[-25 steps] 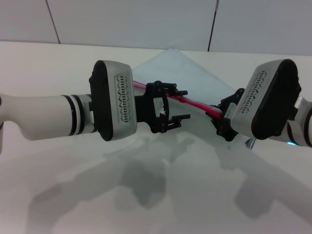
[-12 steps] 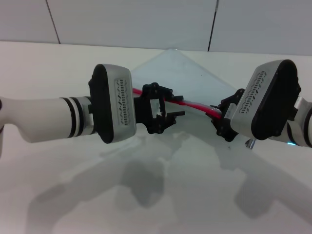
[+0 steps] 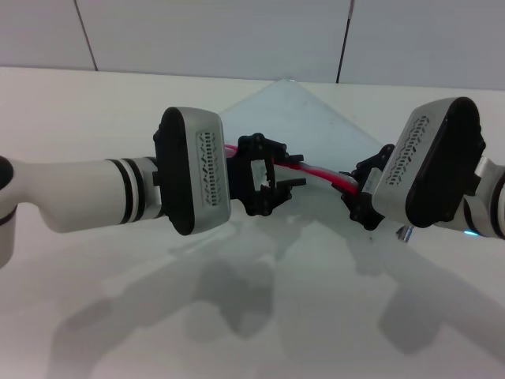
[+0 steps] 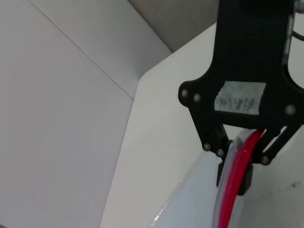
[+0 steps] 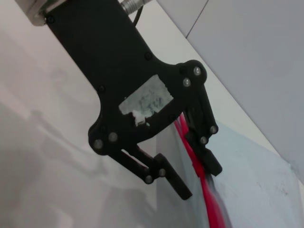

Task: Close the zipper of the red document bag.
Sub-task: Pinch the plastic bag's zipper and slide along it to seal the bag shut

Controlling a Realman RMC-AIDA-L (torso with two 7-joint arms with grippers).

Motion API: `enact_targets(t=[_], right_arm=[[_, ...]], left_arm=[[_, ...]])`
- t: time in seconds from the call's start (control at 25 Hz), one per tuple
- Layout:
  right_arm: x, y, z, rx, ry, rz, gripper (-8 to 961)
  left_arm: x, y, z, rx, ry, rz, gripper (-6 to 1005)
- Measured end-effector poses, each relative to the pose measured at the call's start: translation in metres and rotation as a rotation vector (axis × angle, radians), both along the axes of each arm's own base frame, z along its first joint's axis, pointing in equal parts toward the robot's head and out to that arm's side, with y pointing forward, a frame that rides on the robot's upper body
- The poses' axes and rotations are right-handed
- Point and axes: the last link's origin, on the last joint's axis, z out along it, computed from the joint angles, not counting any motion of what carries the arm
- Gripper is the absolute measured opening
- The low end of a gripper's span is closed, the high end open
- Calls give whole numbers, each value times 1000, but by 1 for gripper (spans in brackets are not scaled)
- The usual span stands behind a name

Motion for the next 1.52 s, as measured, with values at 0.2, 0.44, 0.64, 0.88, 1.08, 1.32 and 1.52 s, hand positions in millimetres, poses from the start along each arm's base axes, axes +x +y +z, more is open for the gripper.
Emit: enact_targets(t=[0.2, 0.44, 0.64, 0.88, 1.08, 1.32, 1.52], right_arm=[[0, 0, 0, 0, -1, 0, 60], [1, 0, 0, 0, -2, -2, 62], [2, 0, -1, -1, -4, -5, 64], [2, 0, -1, -3, -5, -6, 65], [2, 0, -2, -4, -5, -6, 67], [2, 1, -2, -3, -5, -6, 69], [2, 1, -2, -3, -5, -5, 70]], left_arm=[[0, 0, 0, 0, 1, 0, 267], [-2, 1, 1, 21, 0, 17, 251], [-2, 1, 0, 22, -8, 23, 239], [0, 1, -1, 19, -6, 18, 139], [1, 0, -3, 15, -8, 9, 120], [1, -1, -2, 25, -5, -8, 97], [1, -2, -2, 25, -10, -5, 85]])
